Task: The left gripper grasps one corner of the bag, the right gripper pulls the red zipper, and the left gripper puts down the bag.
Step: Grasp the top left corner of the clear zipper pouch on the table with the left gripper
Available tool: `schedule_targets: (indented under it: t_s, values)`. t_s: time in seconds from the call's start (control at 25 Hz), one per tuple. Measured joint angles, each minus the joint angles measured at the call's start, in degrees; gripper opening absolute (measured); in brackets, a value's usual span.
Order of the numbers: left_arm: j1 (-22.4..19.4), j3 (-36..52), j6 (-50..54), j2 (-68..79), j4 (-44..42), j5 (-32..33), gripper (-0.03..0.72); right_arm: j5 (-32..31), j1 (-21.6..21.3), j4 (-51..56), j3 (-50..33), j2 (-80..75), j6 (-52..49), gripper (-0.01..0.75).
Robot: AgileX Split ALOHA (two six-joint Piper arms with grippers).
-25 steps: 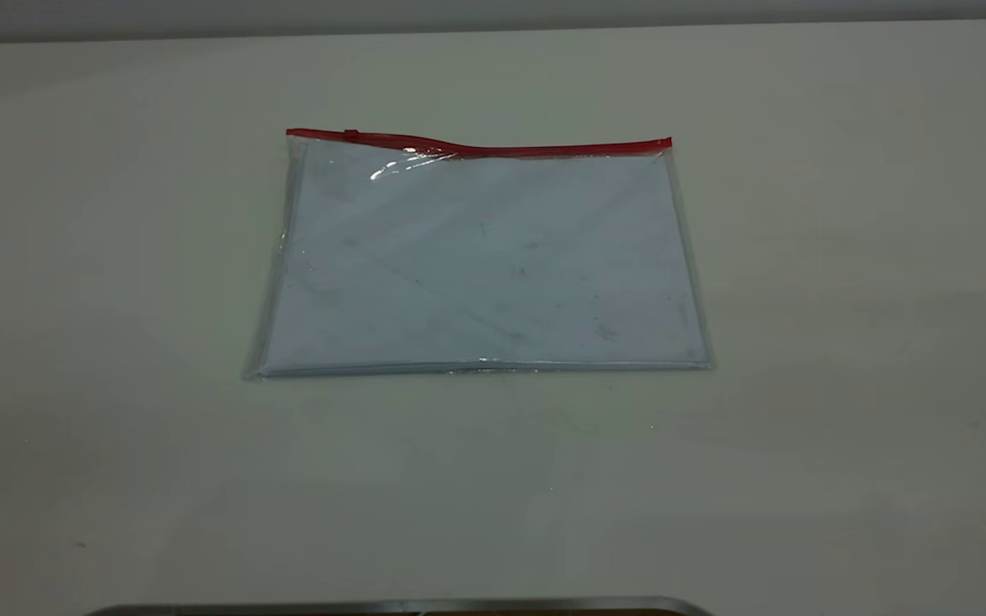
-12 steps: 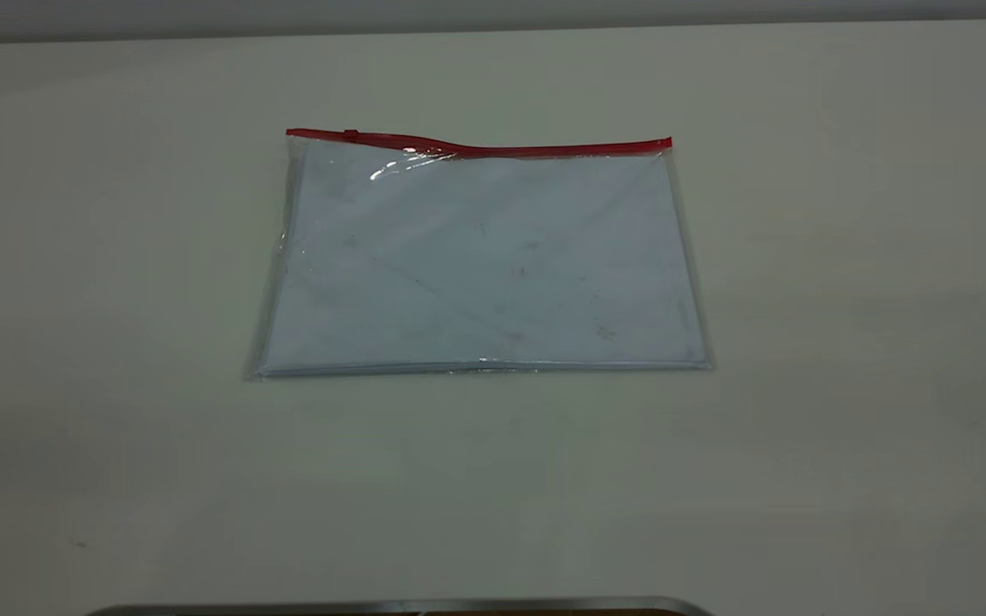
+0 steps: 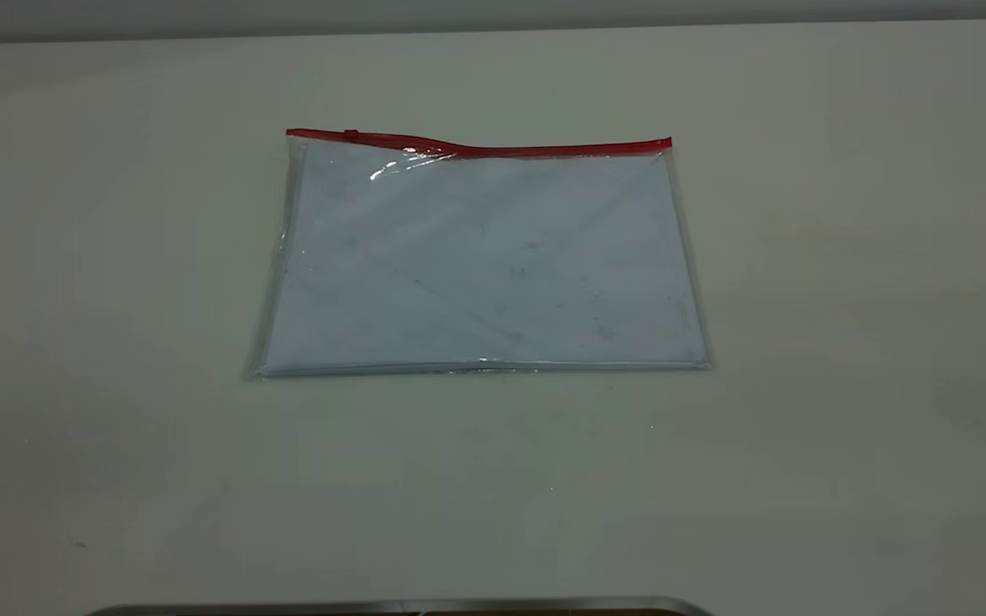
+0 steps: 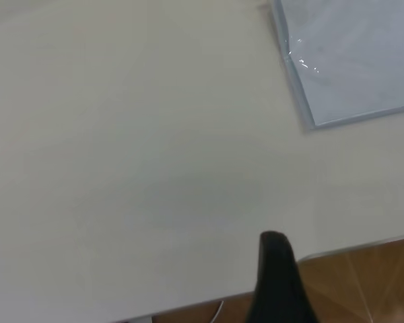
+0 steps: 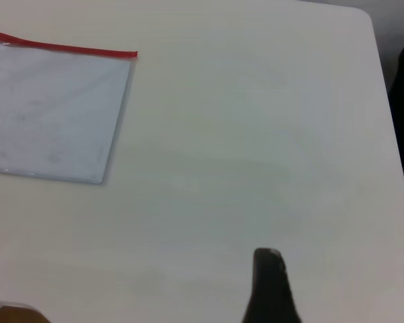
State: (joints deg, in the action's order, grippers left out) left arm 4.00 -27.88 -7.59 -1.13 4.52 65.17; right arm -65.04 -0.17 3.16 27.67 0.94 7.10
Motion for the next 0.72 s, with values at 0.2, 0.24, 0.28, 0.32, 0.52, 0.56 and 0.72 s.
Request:
schedule_targets:
  t_s: [0.2,0.24,0.28,0.32,0.52,0.56,0.72]
  values:
    - [0.0,-4.0,2.8,6.8,-1.7,-4.1,0.581,0.6,0.0,0.4,0.5,-0.1,0.0,0.575]
    - [0.0,-5.4,4.1,10.2,-1.7,-5.0,0.581,0.7,0.0,0.7,1.4,-0.7,0.0,0.575]
    - [0.0,-6.7,5.4,13.4,-1.8,-6.0,0.581,0.8,0.0,1.2,2.6,-2.1,0.0,0.575]
    - [0.0,-7.7,6.5,17.5,-1.8,-7.1,0.581,1.0,0.0,1.8,3.5,-3.7,0.0,0.575]
    - [0.0,-13.0,8.4,39.6,0.0,-14.6,0.581,3.7,0.0,5.1,8.2,-17.6,0.0,0.575]
    - [0.0,-14.0,8.3,43.4,1.2,-16.5,0.581,4.4,0.0,5.1,8.7,-20.6,0.0,0.575]
    - [0.0,-17.9,5.7,60.1,6.9,-26.1,0.581,9.3,0.0,5.1,9.0,-30.6,0.0,0.575]
